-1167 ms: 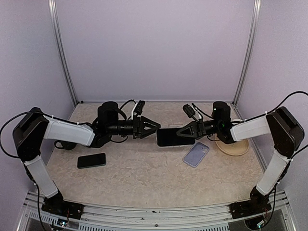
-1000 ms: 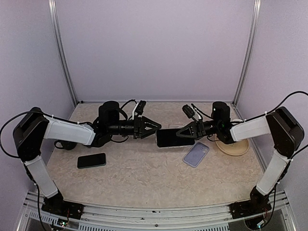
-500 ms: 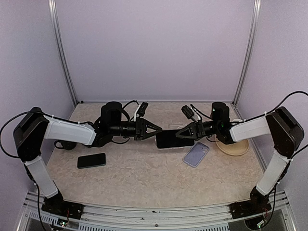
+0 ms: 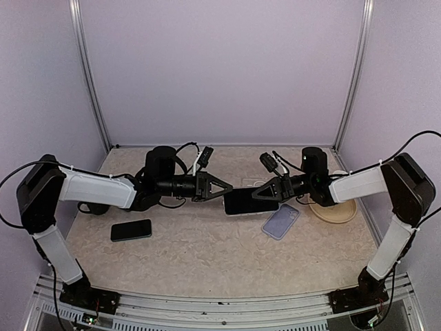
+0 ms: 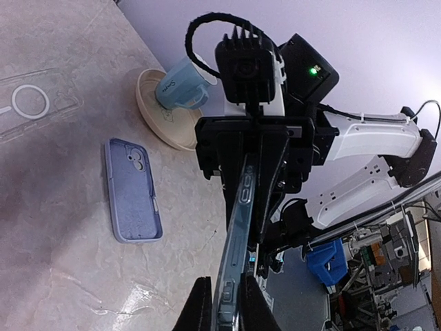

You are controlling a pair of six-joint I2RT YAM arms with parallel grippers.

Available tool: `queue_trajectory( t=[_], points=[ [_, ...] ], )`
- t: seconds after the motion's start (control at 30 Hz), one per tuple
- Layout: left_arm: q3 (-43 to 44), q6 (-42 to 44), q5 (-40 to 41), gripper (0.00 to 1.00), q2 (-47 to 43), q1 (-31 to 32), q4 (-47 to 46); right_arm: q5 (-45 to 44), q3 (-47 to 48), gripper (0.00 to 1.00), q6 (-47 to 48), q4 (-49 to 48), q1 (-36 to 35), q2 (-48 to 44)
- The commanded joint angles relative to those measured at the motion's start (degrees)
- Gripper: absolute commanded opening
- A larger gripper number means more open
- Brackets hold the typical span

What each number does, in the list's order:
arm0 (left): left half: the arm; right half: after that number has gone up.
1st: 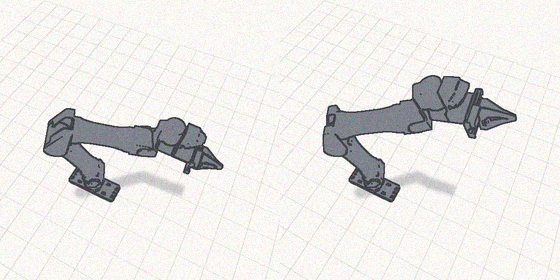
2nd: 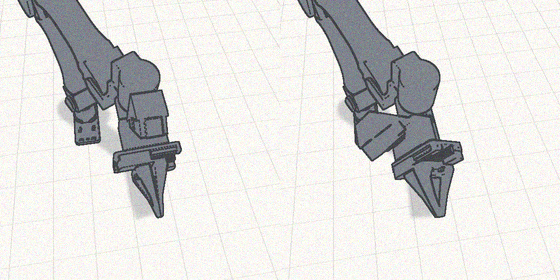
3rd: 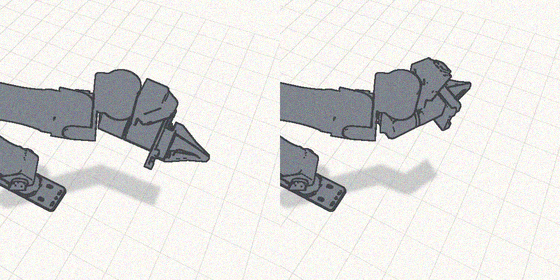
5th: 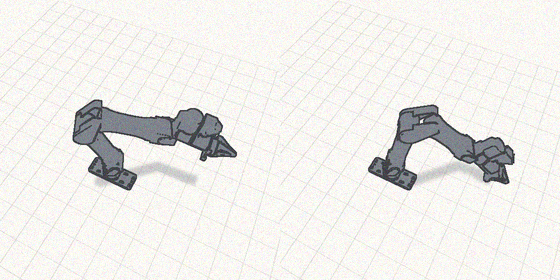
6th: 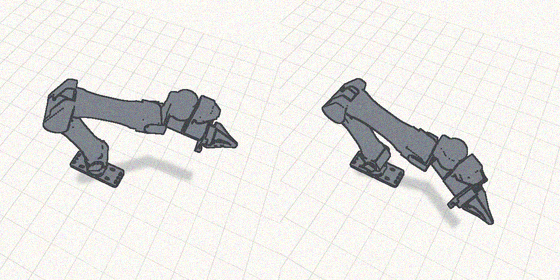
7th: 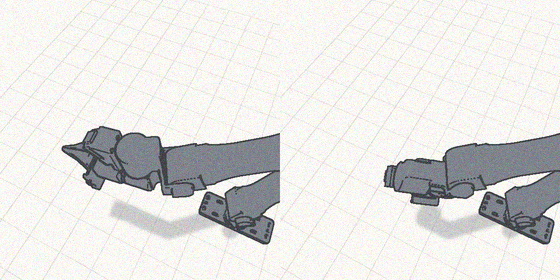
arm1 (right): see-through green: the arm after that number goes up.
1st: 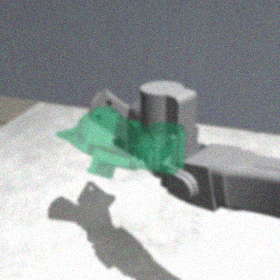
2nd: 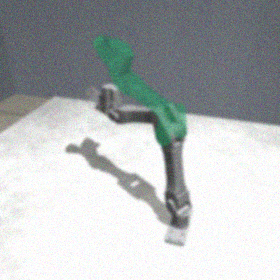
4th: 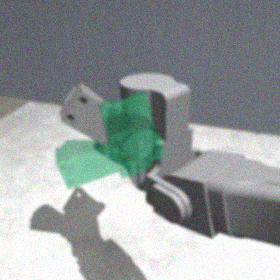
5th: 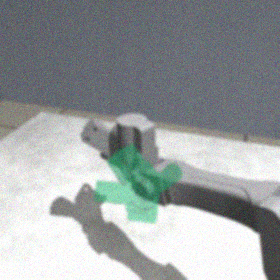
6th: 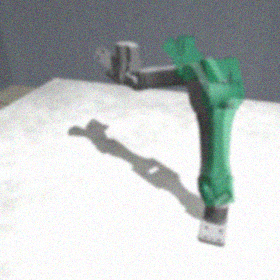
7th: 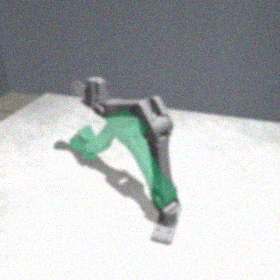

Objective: Put the phone into the phone case
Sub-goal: Press the bottom left corner of the phone case, then pass from the right arm to the left

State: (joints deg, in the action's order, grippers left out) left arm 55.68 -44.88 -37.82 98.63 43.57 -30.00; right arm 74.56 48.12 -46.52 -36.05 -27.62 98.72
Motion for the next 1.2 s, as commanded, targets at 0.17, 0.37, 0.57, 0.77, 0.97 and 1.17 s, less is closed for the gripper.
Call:
queue_trajectory(
  t=[0.17, 0.37, 0.57, 0.77, 0.97, 1.17],
  points=[
    [-2.33, -0.69, 6.13, 0.50, -4.28, -1.63, 0.88, -2.10, 1.44, 0.00, 0.37, 0.56, -0.95, -1.86],
    [-2.72, 1.38, 6.36, 0.60, -7.10, -2.60, 3.31, -2.23, 1.81, 0.00, 0.64, 0.93, -0.86, -1.77],
    [-1.67, 7.82, 5.48, 0.89, -8.37, -2.41, 7.80, -2.47, 2.51, 0.00, 1.61, 3.14, -0.86, -1.69],
    [1.32, 17.39, 11.93, 0.99, -10.89, -0.30, 17.33, -2.73, 3.25, 0.00, 3.87, 6.66, -0.88, -1.95],
    [1.23, 30.58, 24.18, 0.99, -14.54, 5.71, 20.51, -2.78, 3.63, 0.00, 4.84, 8.39, -0.86, -1.86],
    [0.23, 39.72, 25.72, 0.99, -16.48, 8.34, 20.51, -3.09, 3.98, 0.00, 6.93, 11.80, -0.86, -1.95]
  ],
)
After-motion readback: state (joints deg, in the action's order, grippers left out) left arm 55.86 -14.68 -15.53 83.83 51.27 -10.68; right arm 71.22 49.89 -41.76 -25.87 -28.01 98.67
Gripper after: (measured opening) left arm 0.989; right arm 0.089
